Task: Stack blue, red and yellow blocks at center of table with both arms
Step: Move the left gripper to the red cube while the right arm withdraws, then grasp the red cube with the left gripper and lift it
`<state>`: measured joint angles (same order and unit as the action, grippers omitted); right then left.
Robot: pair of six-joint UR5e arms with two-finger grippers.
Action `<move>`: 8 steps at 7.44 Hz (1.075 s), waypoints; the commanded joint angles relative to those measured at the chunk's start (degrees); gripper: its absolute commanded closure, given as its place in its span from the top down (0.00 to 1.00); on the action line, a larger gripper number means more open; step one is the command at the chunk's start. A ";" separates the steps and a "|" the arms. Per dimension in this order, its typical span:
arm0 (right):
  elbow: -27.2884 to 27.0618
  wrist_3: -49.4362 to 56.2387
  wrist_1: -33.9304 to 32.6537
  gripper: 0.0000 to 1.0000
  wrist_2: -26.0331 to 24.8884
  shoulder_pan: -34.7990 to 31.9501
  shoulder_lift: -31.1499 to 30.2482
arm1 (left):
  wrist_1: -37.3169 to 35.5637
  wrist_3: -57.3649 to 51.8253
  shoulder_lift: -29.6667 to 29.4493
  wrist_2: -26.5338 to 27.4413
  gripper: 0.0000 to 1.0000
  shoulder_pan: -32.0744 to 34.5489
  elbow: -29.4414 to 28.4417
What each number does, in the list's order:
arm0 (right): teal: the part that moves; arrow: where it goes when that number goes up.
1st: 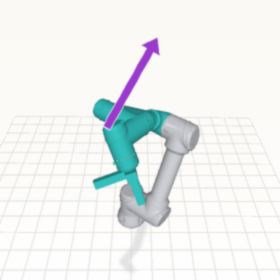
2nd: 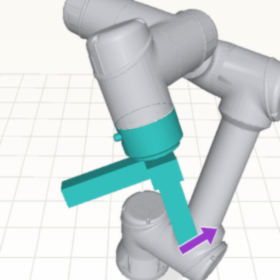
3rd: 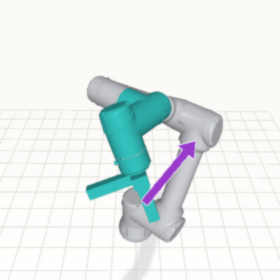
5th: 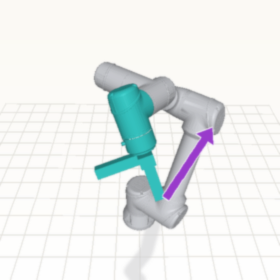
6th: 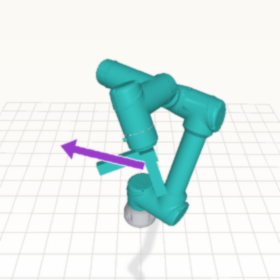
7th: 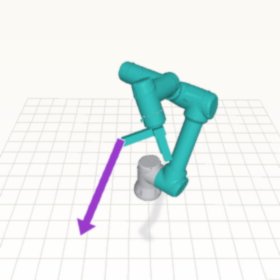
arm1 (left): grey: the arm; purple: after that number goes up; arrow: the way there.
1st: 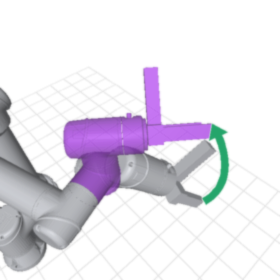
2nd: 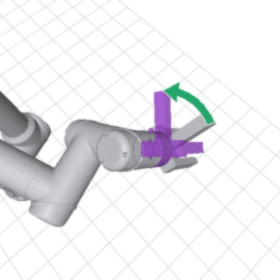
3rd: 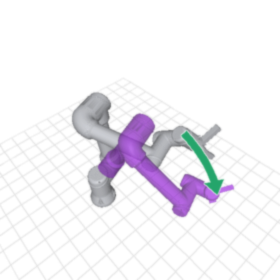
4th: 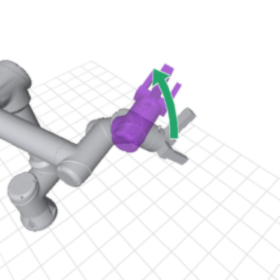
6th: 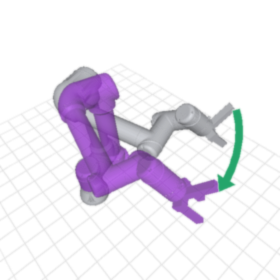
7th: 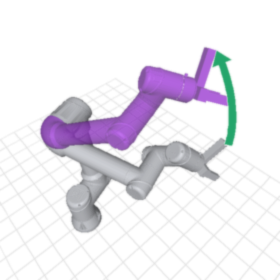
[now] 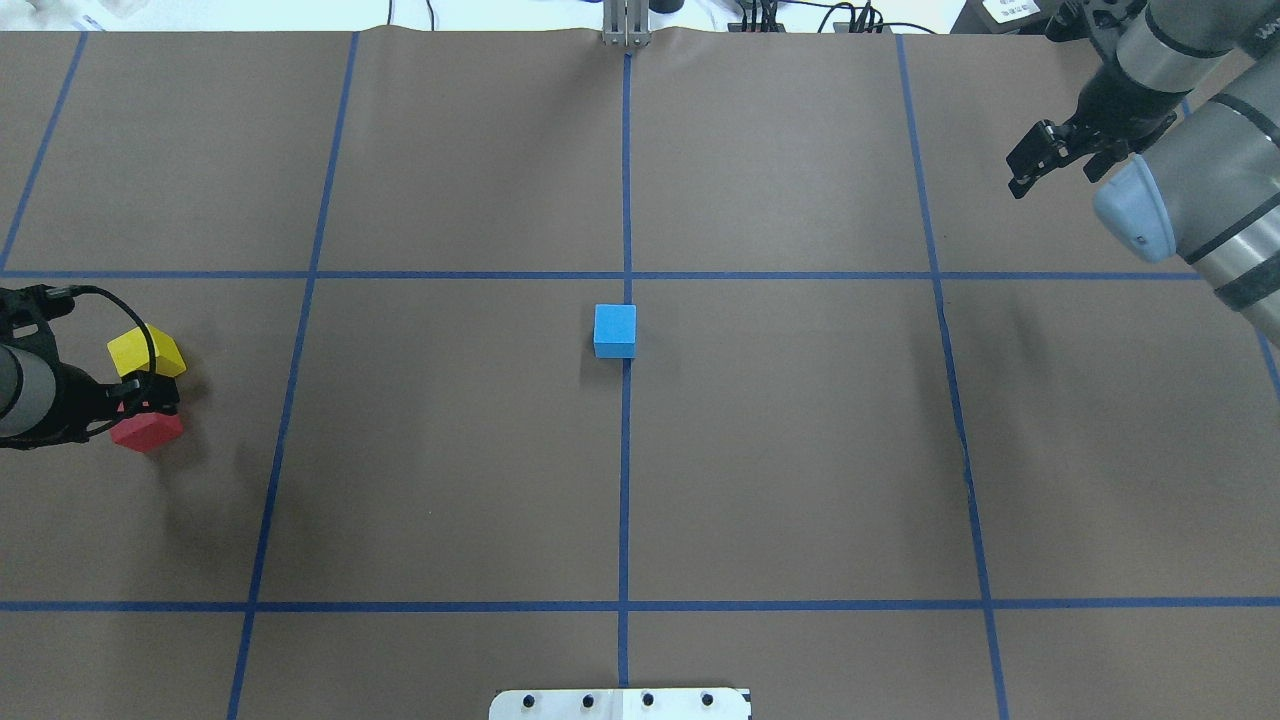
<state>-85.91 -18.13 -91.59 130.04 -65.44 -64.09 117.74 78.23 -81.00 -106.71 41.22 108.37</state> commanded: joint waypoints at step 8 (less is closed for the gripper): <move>-0.22 0.02 0.01 0.99 0.03 -0.04 -0.59 | -12.32 -8.34 -1.78 -3.41 0.00 0.44 6.53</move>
<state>-86.12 -18.11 -91.58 130.01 -65.48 -64.66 115.99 72.62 -81.99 -108.45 41.40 109.01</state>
